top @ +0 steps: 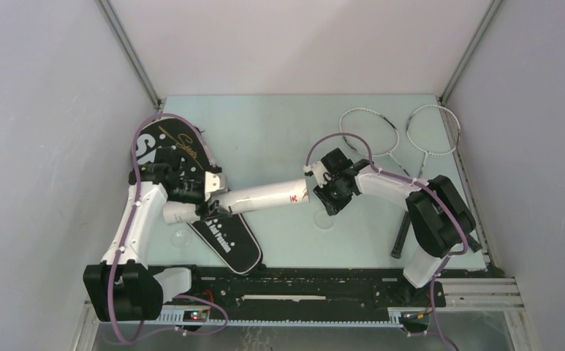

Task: Pack up the badminton gear
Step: Close the lid on the shuttle tube.

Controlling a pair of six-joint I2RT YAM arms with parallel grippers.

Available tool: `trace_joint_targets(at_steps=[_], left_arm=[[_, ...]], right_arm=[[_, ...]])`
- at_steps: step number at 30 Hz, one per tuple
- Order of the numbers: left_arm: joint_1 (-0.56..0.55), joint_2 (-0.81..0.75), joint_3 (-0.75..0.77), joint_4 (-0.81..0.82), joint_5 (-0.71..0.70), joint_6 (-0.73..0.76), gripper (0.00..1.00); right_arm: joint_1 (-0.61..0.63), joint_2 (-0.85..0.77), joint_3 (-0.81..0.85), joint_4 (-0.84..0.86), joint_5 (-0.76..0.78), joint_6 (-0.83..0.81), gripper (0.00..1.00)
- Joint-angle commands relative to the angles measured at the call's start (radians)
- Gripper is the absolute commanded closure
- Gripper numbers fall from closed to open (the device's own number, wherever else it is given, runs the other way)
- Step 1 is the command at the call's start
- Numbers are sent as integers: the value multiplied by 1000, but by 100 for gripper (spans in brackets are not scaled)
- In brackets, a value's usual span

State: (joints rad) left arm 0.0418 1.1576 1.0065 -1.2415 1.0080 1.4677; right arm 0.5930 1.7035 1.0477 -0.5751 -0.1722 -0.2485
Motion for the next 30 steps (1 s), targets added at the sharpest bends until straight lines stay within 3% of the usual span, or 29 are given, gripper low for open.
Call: trace_joint_targets(at_steps=[1, 6, 11, 14, 20, 24, 30], left_arm=[[9, -4, -10, -5, 40, 30, 64], [9, -5, -8, -4, 37, 39, 64], [9, 21, 9, -21, 32, 60, 64], [10, 28, 9, -15, 33, 76, 64], [9, 47, 9, 2, 60, 101, 63], [8, 60, 24, 7, 92, 97, 63], [-7, 92, 35, 7, 196, 63, 63]], right_arm=[[14, 25, -9, 17, 32, -17, 63], [17, 39, -9, 18, 23, -12, 75], [5, 13, -9, 30, 22, -11, 100], [-72, -49, -9, 43, -56, -11, 100], [-354, -216, -9, 83, -537, -3, 100], [-522, -278, -22, 200, -934, 133, 100], [-541, -328, -112, 519, -1115, 450, 100]])
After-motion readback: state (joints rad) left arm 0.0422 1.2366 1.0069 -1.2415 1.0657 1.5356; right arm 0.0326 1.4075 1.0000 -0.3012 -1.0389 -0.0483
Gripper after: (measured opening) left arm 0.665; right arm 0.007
